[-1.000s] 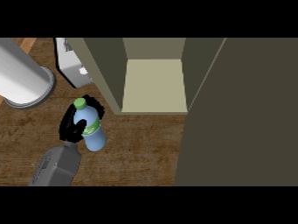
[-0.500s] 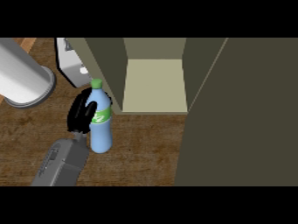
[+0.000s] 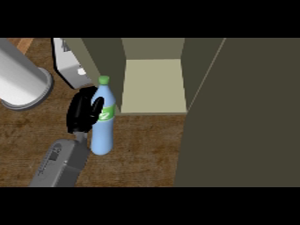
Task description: Pick up the bottled water, place it into the cabinet and close the cabinet
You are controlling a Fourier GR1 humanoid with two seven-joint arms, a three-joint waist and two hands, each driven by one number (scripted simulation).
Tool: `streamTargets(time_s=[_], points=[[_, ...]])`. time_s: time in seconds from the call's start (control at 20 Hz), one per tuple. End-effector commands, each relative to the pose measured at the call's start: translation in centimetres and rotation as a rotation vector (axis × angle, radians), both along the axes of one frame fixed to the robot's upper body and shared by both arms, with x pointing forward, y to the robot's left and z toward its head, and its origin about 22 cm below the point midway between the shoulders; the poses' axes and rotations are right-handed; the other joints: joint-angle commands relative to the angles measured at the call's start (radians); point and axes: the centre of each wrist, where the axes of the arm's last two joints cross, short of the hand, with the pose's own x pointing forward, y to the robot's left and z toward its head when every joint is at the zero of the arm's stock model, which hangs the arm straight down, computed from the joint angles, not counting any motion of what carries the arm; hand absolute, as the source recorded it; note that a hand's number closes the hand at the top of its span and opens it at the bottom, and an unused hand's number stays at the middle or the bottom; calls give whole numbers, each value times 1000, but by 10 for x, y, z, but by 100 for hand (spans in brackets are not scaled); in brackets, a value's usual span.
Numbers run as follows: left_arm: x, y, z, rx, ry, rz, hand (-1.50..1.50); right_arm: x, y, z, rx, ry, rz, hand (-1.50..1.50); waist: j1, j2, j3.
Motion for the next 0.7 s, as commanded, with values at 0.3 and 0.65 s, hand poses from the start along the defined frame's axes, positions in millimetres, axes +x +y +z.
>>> streamTargets(time_s=[0.3,0.65], points=[[45,-75,79,171,-172,-53,150,11,3,2,-3,-16,39,-150,-66,12,9],[52,-49,70,284,-139,58,150,8,8,-2,8,-20,70,-150,-94,17,8]])
